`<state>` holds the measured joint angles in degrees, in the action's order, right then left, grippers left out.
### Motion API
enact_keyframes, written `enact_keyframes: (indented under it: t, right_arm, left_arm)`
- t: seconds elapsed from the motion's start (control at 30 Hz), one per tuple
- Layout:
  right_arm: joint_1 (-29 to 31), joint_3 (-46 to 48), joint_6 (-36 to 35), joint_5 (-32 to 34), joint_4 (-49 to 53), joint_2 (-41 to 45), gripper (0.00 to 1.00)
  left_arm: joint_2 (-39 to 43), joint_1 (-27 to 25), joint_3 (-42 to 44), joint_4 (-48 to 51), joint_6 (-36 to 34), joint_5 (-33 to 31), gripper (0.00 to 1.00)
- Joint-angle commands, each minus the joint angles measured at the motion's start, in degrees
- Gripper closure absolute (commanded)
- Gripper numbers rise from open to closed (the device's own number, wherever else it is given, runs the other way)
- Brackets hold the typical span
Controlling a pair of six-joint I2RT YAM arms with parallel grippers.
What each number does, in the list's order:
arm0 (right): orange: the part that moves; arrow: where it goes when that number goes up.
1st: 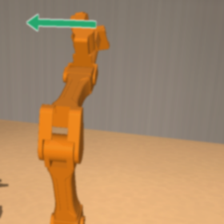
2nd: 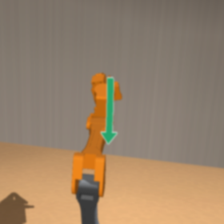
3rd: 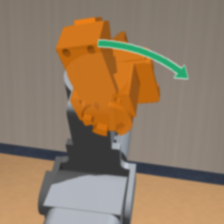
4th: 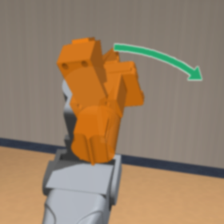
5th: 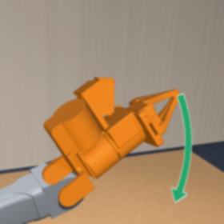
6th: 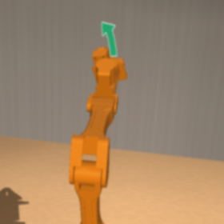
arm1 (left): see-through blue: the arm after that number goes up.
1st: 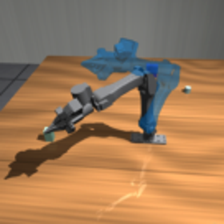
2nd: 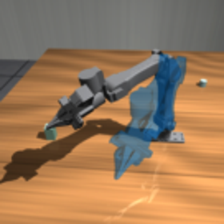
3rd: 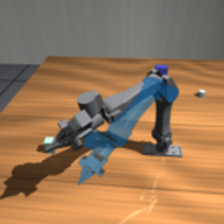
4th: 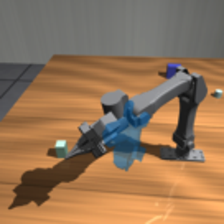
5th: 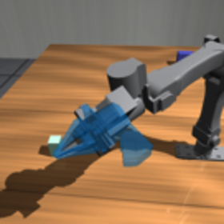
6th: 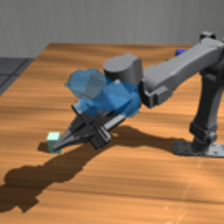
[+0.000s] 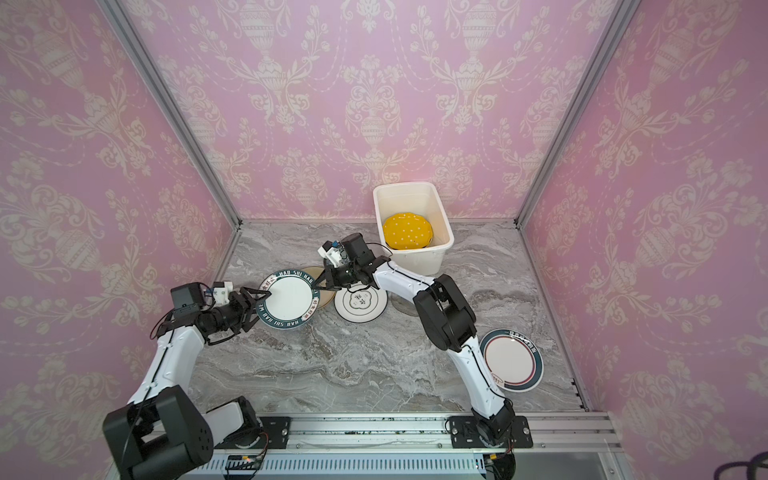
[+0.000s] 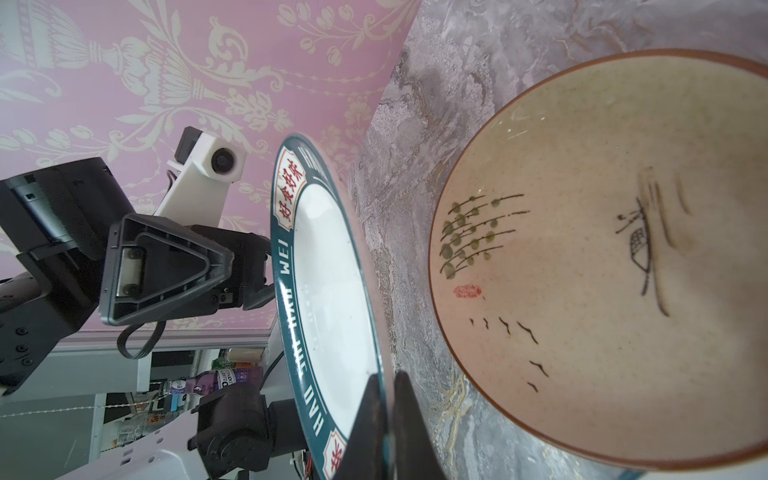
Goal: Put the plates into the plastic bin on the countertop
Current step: 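Tilt the green-rimmed plate upright with the left gripper while the right gripper releases, then lift the upright plate toward the bin with the left gripper while the right gripper rises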
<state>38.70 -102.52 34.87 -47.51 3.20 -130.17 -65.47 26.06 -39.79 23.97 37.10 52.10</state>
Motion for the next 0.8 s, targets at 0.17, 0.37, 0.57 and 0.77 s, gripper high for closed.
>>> enact_keyframes:
  t: [0.17, 0.37, 0.57, 0.77]
  right_arm:
    - [-0.30, -0.14, 4.09, -2.34, -5.88, 4.13, 1.00]
    - [-0.29, -0.18, 4.80, -2.38, -6.72, 3.96, 1.00]
    - [-0.68, -0.57, 5.37, -1.43, -6.81, 3.87, 1.00]
    - [-1.59, -2.18, 6.06, 0.26, -6.02, 4.10, 0.97]
  left_arm:
    - [1.24, -1.24, 2.56, -1.65, 1.57, 3.54, 0.63]
    - [0.83, -1.54, 1.62, -1.56, 2.51, 2.97, 0.80]
    - [-0.09, -1.63, 0.72, -2.39, 4.00, 2.26, 0.92]
    - [-0.97, -1.70, 0.95, -9.43, 11.13, 3.49, 1.00]
